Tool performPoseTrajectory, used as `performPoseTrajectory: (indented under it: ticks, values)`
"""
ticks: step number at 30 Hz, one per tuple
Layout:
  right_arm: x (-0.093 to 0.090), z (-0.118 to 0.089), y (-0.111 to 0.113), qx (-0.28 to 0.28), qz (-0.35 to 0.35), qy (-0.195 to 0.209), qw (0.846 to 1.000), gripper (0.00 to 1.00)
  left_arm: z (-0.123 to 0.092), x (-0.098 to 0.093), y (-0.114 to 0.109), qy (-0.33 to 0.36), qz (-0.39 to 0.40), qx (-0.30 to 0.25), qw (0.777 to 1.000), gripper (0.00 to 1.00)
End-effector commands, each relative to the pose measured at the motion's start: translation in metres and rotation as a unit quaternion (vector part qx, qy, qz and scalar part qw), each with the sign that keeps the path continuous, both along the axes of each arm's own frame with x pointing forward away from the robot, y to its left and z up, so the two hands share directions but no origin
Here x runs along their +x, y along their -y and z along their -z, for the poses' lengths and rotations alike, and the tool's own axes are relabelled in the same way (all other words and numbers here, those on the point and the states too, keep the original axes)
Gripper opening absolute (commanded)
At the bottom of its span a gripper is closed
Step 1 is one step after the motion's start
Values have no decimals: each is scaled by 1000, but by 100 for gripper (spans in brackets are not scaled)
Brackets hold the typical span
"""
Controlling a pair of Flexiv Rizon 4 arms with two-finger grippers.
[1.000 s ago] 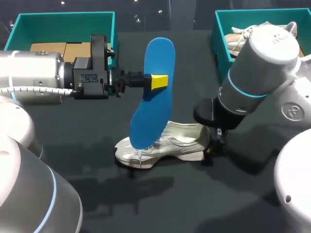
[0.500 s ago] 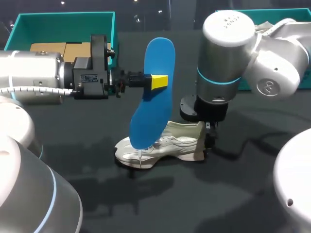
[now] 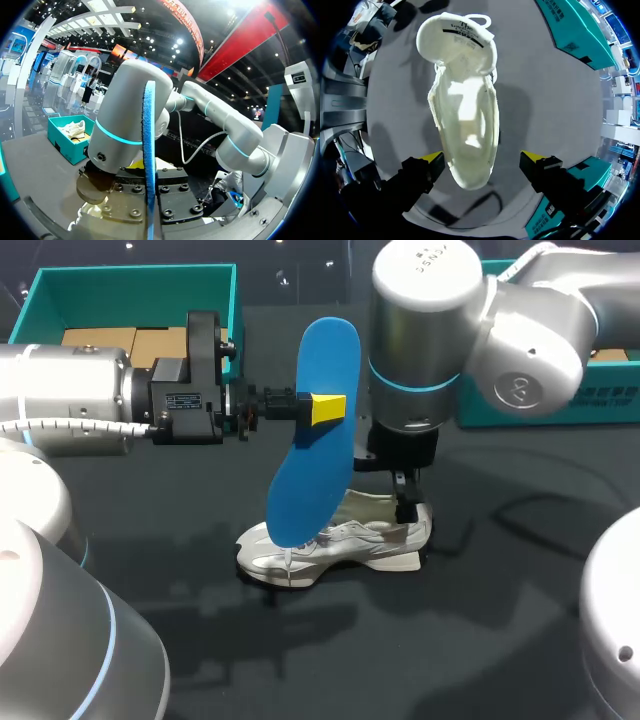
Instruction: Take the shoe out of the shoebox, open the shoe tongue, remove and reinsert the insole, then place the shoe into the shoebox
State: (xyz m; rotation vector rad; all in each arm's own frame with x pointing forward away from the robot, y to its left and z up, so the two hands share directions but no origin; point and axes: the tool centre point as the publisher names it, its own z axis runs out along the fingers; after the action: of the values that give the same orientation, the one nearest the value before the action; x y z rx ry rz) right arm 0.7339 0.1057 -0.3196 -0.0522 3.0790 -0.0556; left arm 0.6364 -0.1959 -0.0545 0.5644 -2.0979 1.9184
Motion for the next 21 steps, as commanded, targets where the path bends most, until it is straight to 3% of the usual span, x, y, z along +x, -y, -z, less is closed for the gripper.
performPoseTrajectory:
  ticks: [1, 21]
  values:
    - [8, 6, -14, -8, -6, -4, 1000, 100, 1, 0, 1, 0, -1, -1, 1000, 0]
    - [26, 46, -51, 8, -46, -17, 999, 100, 1, 0, 1, 0, -1, -1, 1000, 0]
